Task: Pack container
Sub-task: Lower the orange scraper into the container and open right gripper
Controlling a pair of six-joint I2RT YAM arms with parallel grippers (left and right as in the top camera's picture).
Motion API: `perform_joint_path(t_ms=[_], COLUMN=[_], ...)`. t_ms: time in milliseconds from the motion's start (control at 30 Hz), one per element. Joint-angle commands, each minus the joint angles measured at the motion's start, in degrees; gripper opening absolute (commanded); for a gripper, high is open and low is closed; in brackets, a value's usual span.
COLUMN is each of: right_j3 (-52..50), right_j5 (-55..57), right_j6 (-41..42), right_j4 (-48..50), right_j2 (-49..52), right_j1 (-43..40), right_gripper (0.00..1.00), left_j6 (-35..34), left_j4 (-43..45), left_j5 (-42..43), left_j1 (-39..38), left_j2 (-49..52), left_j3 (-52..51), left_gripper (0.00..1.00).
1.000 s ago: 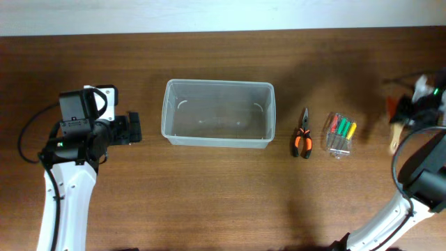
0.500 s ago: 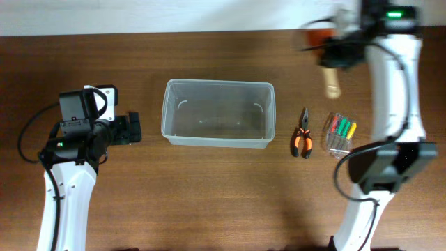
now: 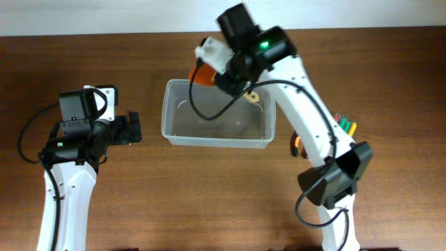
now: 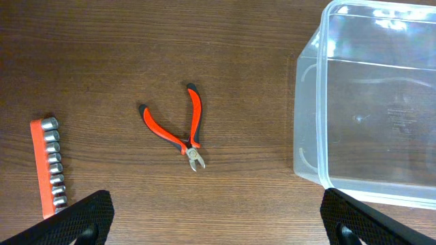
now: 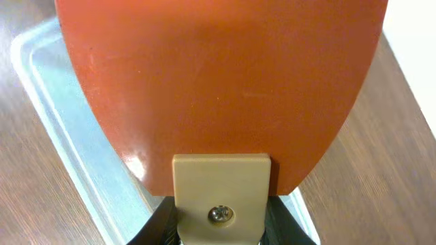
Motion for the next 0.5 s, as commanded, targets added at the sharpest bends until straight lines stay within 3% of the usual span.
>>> perform_joint_path(t_ms=[0,267,367,467], right_j3=[-1.81,-4.66,-4.66,-4.66], right_j5=[2.01,2.01,1.97,1.97], right_j6=[-6.84,-14.08,-14.03,-13.99], right_j4=[0.22,1.2,1.99,3.08], right_j2=[3.17,9.64,11.41,12.22], right_j1=[-0.11,-1.66,-1.97,-2.01], right_gripper=[0.04,0.05,0.31,0.42], left_j6=[0.9,0.9,0.9,0.9], left_j4=[0.13,0.13,0.13,0.13], left_j5=[0.79,0.79,0.79,0.79], left_j1=[0.17,0.17,0.2,0.17], left_j2=[0.24,0.24,0.24,0.24], left_j3=[1.01,1.01,1.01,1.01], left_gripper=[0.99,0.99,0.99,0.99])
